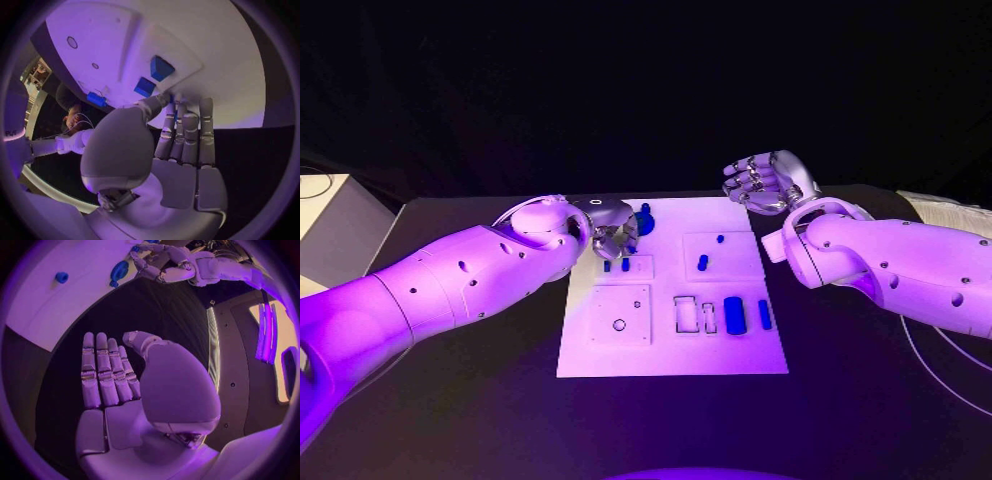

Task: Assemble the parts on the task board

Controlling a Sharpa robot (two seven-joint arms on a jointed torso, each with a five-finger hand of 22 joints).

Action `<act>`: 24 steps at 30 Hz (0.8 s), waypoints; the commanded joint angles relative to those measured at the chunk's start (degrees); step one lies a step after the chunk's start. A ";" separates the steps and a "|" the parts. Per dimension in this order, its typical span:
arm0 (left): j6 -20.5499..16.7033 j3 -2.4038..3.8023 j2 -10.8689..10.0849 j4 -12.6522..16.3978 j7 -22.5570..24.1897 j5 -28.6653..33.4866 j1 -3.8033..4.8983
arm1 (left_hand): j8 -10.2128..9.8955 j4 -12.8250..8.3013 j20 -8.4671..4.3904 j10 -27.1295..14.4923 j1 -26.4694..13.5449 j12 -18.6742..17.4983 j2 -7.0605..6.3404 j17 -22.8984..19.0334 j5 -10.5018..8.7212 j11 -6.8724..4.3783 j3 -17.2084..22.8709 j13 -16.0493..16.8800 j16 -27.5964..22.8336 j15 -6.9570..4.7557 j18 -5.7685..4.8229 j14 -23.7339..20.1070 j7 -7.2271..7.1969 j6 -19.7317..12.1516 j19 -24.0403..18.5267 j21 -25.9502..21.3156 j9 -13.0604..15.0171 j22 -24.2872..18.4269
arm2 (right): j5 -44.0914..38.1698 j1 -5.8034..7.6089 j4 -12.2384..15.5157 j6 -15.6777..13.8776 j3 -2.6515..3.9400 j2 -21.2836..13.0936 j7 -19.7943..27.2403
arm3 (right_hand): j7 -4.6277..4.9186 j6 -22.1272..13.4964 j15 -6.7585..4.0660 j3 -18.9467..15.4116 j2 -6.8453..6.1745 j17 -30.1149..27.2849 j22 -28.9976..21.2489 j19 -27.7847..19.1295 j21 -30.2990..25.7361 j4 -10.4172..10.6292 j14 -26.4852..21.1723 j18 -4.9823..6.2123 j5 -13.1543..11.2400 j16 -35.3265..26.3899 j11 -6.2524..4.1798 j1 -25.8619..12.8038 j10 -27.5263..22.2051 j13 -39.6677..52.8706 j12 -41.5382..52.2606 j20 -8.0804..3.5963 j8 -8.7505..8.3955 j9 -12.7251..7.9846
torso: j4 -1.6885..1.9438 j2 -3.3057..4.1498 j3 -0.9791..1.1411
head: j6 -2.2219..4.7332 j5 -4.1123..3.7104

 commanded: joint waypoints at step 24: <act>-1.27 -0.50 0.66 -0.89 -1.90 -1.08 -0.37 | 0.87 -3.34 -1.68 4.86 5.31 0.78 3.39 2.71 -0.15 -1.53 7.90 -0.42 1.01 -1.44 0.43 2.54 0.61 3.39 2.19 3.66 0.44 3.30 | -0.19 -0.02 0.06 0.79 0.02 0.01 0.57 | -0.11 0.59 -0.05 -0.09 0.38 -0.17 -0.19 0.30 0.16 -0.09 0.57 0.17 -0.18 -0.34 -0.35 -0.61 -0.10 -0.08 -0.44 -0.06 0.19 0.05 | 0.03 -0.05 -0.02 | 0.15 -0.10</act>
